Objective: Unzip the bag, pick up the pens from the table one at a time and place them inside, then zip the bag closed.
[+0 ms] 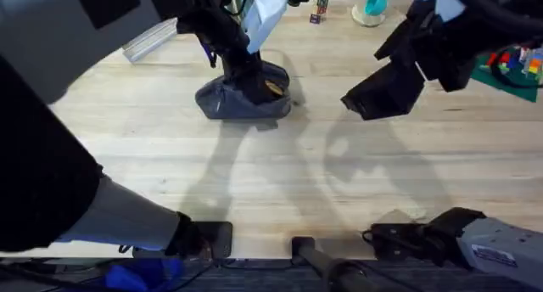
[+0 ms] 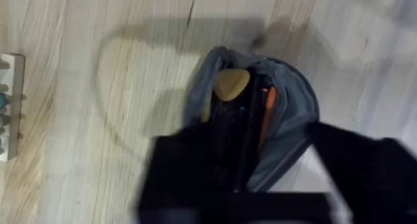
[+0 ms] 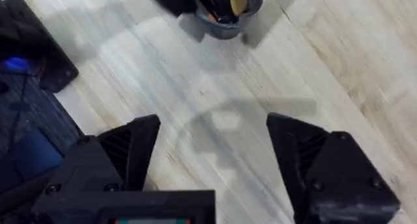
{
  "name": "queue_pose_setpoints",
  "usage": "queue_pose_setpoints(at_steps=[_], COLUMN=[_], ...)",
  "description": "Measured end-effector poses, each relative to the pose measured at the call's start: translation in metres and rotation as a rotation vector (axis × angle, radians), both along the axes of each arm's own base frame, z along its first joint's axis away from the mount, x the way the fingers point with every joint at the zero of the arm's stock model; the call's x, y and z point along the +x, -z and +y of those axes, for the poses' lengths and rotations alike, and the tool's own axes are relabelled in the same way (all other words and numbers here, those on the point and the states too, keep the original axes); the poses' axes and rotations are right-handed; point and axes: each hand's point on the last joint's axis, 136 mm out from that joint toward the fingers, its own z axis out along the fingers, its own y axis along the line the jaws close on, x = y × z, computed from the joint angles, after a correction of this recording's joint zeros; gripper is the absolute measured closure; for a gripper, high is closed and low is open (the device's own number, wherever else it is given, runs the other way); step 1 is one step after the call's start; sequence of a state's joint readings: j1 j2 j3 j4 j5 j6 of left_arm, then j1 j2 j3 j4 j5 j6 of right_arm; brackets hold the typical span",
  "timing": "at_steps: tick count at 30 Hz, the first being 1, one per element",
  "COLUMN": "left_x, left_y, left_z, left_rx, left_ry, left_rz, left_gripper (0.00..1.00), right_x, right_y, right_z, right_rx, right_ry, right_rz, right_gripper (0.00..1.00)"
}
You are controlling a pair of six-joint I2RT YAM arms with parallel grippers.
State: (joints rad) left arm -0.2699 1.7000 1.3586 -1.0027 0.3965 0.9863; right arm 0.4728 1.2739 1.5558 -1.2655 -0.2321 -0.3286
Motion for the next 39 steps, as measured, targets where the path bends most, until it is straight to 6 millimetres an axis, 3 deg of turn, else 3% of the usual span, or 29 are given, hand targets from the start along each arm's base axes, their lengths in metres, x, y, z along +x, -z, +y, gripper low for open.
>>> queue_pose_setpoints(at_steps=[1, 3, 17, 29, 34, 39], left_x=[0.000, 0.000, 0.003, 0.023, 0.034, 0.035], left_y=[0.000, 0.000, -0.004, -0.073, -0.087, -0.089], left_z=[0.000, 0.000, -0.001, -0.004, 0.006, 0.015], left_rx=[0.000, 0.000, -0.005, -0.045, -0.013, 0.017], left_ry=[-0.001, -0.005, -0.023, -0.171, -0.297, -0.401], left_rz=[0.000, 0.001, 0.000, -0.029, -0.047, -0.026], left_gripper=[0.065, 0.012, 0.007, 0.006, 0.006, 0.006], right_x=[0.000, 0.000, 0.000, 0.000, 0.000, 0.000], right_y=[0.000, 0.000, 0.000, 0.000, 0.000, 0.000], right_z=[0.000, 0.000, 0.000, 0.000, 0.000, 0.000], right_rx=[0.000, 0.000, 0.000, 0.000, 0.000, 0.000], right_ry=[0.000, 0.000, 0.000, 0.000, 0.000, 0.000], right_rz=[0.000, 0.000, 0.000, 0.000, 0.000, 0.000], right_gripper=[0.006, 0.006, 0.005, 0.005, 0.005, 0.005])
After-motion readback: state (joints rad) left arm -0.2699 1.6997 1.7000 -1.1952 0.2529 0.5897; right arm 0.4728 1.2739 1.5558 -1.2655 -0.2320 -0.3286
